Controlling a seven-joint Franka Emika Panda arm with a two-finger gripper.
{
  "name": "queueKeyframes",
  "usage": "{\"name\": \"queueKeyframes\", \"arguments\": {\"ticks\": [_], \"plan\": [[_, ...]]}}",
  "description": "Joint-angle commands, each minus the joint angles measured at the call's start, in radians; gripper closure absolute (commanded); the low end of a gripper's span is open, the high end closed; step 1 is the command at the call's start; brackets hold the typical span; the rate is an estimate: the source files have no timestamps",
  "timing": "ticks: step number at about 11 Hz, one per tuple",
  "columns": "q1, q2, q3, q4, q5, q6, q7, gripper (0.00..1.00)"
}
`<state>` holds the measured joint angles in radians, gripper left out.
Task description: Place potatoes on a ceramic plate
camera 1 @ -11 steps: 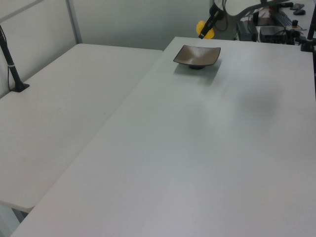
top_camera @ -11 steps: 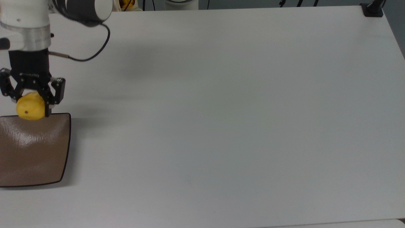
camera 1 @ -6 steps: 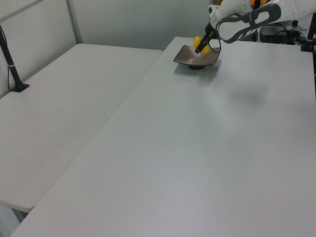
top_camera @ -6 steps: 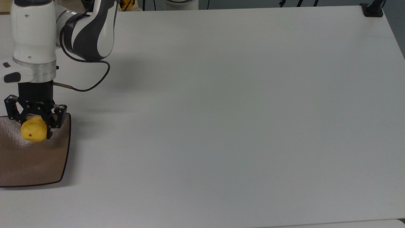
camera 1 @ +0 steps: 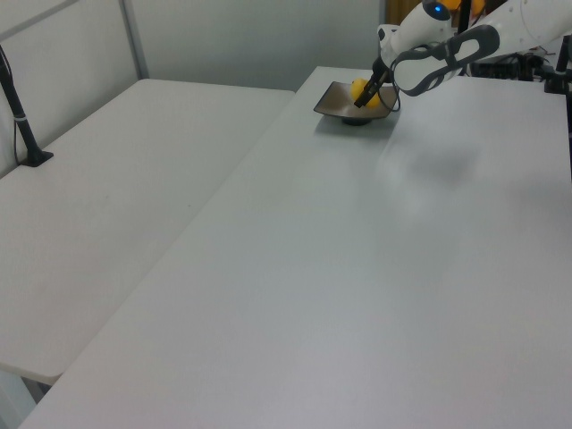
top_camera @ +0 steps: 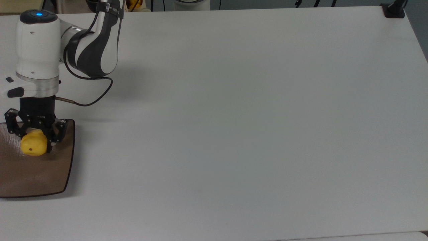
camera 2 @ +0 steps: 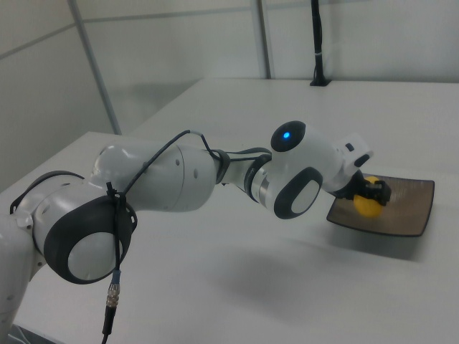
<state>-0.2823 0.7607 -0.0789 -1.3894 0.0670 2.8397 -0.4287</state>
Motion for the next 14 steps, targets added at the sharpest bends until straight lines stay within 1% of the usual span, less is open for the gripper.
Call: {"name": "queueKeyframes", "arguments": {"ticks": [1,2,3,5,9,10,12,14], "plan": [[0.002,0.009,-0.01,0.017,0.002,0.012,-0.027,0.04],[0.0,0.008,-0.01,0.015,0.002,0.012,-0.027,0.0],[0.0,0.0,-0.01,0.004,0.002,0.012,-0.027,0.0],[0.0,-0.05,-0.009,-0.013,0.005,0.01,-0.018,0.0],[0.009,-0.255,-0.008,-0.172,0.007,-0.016,-0.012,0.0],[0.012,-0.312,-0.007,-0.204,0.004,-0.084,-0.013,0.0],[0.018,-0.42,-0.004,-0.2,0.005,-0.341,-0.01,0.0],[0.044,-0.532,-0.004,-0.2,0.01,-0.617,0.016,0.0]]}}
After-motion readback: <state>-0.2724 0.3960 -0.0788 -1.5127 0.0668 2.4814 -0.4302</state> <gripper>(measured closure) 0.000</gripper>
